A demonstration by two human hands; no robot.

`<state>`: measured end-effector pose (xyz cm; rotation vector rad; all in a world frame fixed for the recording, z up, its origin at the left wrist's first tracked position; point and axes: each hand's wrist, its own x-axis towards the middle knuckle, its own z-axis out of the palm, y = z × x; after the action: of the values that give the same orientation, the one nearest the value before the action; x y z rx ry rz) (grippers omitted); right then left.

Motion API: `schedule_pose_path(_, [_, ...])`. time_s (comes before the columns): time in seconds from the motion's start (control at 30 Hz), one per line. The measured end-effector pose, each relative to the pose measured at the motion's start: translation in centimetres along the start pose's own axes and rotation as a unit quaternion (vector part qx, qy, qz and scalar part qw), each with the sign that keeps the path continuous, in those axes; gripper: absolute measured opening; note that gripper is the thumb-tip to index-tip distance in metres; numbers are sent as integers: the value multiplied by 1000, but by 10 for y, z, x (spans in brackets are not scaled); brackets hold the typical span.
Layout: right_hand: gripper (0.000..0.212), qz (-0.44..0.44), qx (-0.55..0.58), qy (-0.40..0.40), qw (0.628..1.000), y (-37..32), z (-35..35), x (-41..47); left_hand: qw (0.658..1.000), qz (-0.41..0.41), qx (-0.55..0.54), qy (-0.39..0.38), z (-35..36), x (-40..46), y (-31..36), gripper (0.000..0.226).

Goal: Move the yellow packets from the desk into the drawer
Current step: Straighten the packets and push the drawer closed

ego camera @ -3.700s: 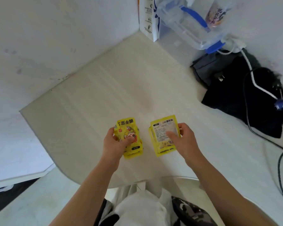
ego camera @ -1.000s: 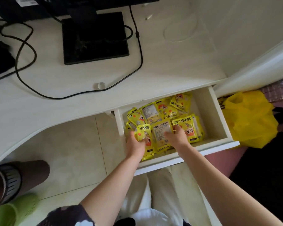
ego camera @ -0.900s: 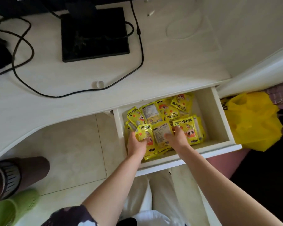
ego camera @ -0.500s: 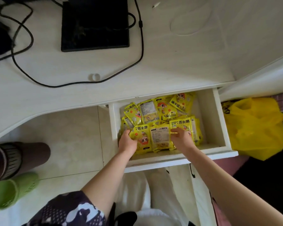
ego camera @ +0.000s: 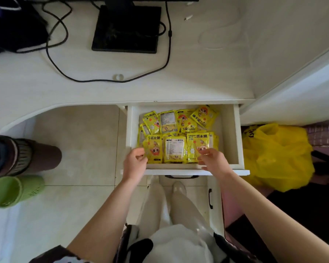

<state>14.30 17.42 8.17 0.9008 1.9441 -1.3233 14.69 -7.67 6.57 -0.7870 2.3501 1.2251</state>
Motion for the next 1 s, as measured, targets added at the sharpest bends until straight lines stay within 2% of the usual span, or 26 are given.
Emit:
schedule_pose_path(0.1, [22,12,53,-7,999,15,-16,-17,989,-40,-137,24,-1,-24,-2,21])
schedule_pose_path(0.2, [23,67,170,-16,983,33,-30,-32,937,-150,-310,48,0,-45,-5,10])
schedule_pose_path(0.27, [21,126,233,-4,964,47,-38,-38,907,-216,-356,60,3,-54,-11,8])
schedule_pose_path(0.43, [21,213,325,21,921,67,-59,-39,879,-293,-376,9,7,-61,-24,26])
schedule_pose_path(0.53, [22,225,378,31,897,64,-69,-33,862,-314,-399,-16,7,-58,-19,40])
schedule_pose_path(0.67, [23,224,432,34,873,54,-78,-21,844,-332,-421,-15,7,-46,-8,38])
schedule_pose_path(0.73, [31,223,429,28,875,51,-78,-16,847,-331,-415,-19,8,-41,-4,31])
schedule_pose_path(0.83, [40,209,388,14,898,49,-74,-10,841,-331,-427,-26,10,-39,1,21])
schedule_pose_path(1.0, [37,195,369,27,908,36,-70,1,831,-319,-456,-24,9,-31,13,9])
